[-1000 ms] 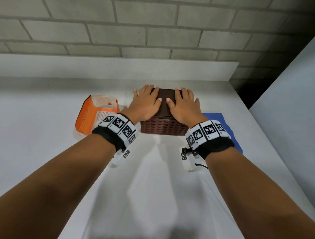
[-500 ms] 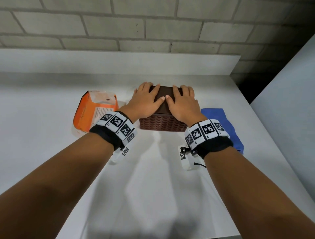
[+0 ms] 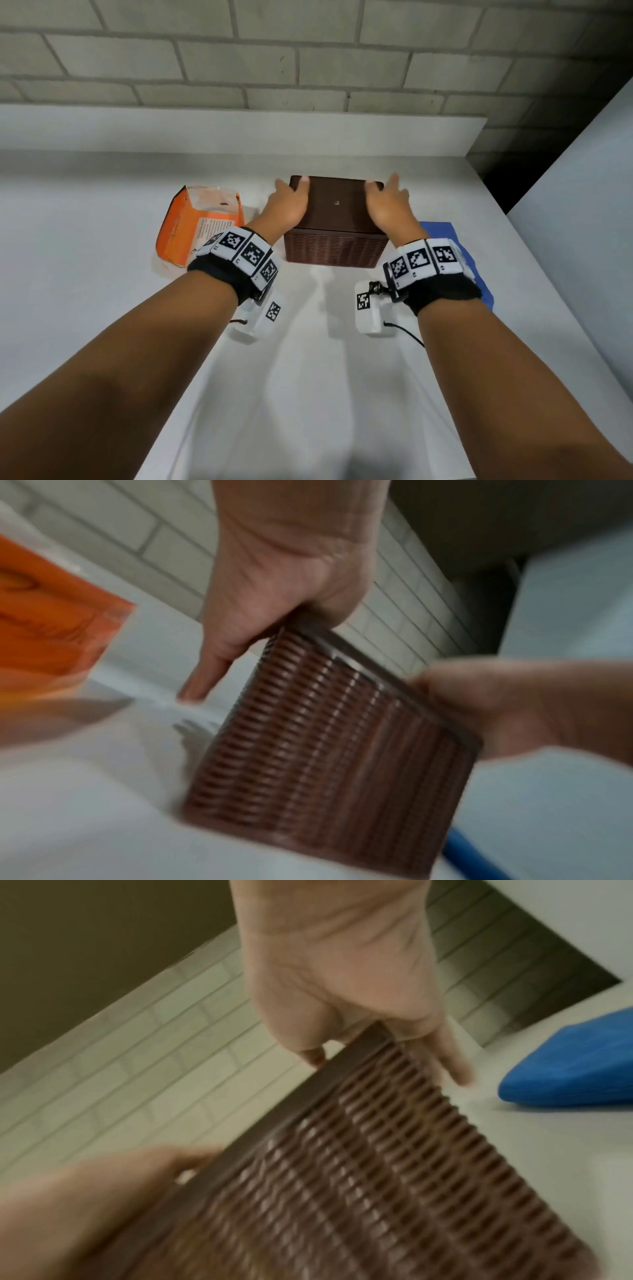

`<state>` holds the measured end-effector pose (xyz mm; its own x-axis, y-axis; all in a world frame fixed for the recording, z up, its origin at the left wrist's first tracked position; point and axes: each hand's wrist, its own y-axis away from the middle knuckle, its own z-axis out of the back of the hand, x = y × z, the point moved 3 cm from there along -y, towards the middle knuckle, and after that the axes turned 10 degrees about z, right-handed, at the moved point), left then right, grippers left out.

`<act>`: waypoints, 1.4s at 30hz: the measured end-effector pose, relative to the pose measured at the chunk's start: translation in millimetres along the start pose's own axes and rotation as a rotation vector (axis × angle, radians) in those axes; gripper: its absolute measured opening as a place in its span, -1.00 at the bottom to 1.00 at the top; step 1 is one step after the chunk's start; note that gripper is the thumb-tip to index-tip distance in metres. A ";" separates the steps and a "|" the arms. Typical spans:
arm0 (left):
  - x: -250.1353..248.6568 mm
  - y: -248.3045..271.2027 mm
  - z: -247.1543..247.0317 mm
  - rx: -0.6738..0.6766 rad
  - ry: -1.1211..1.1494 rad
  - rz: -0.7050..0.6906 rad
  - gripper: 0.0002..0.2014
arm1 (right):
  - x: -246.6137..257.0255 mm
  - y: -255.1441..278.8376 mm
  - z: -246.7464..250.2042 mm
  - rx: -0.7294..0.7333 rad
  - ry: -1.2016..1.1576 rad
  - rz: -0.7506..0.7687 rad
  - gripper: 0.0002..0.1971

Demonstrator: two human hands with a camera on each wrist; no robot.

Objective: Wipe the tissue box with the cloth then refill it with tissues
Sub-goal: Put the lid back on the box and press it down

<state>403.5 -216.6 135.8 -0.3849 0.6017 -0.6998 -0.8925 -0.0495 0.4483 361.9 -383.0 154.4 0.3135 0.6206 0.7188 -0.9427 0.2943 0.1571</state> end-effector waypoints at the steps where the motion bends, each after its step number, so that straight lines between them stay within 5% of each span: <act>1: 1.3 1.7 1.1 0.061 0.100 0.098 -0.30 | -4.5 -4.8 2.0 0.019 -0.046 -0.091 -0.35; 5: 2.2 6.4 9.3 0.340 0.435 0.385 -0.18 | -17.4 -13.3 0.6 0.167 -0.184 -0.227 -0.37; 10: 6.2 13.6 14.6 0.413 0.540 0.406 -0.01 | -15.4 9.1 11.1 0.200 -0.484 -0.276 -0.64; 14: 11.8 10.0 16.1 0.370 0.596 0.342 0.21 | -11.0 16.2 24.6 0.236 -0.590 -0.202 -0.81; 21: 20.8 16.0 12.6 0.230 0.842 0.135 -0.39 | -9.7 24.0 28.8 0.118 -0.819 -0.121 -0.71; 24: 24.8 14.6 10.7 0.160 0.841 0.017 -0.52 | -11.0 24.0 23.8 0.066 -0.763 -0.075 -0.80; 27: 27.2 21.9 8.4 0.204 0.899 -0.150 -0.58 | -19.1 20.7 25.1 0.067 -0.786 -0.025 -0.62; 33: 44.7 35.1 0.9 0.174 0.656 -0.241 -0.31 | -32.5 31.2 23.9 0.099 -0.701 0.029 -0.35; 42: 56.9 46.3 -8.3 0.164 0.428 -0.265 -0.18 | -34.4 45.7 19.1 0.050 -0.593 0.044 -0.37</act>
<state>338.4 -191.3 112.0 -0.2433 0.1953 -0.9501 -0.9370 0.2060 0.2822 305.8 -404.8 149.8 0.1708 0.1154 0.9785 -0.9620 0.2343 0.1403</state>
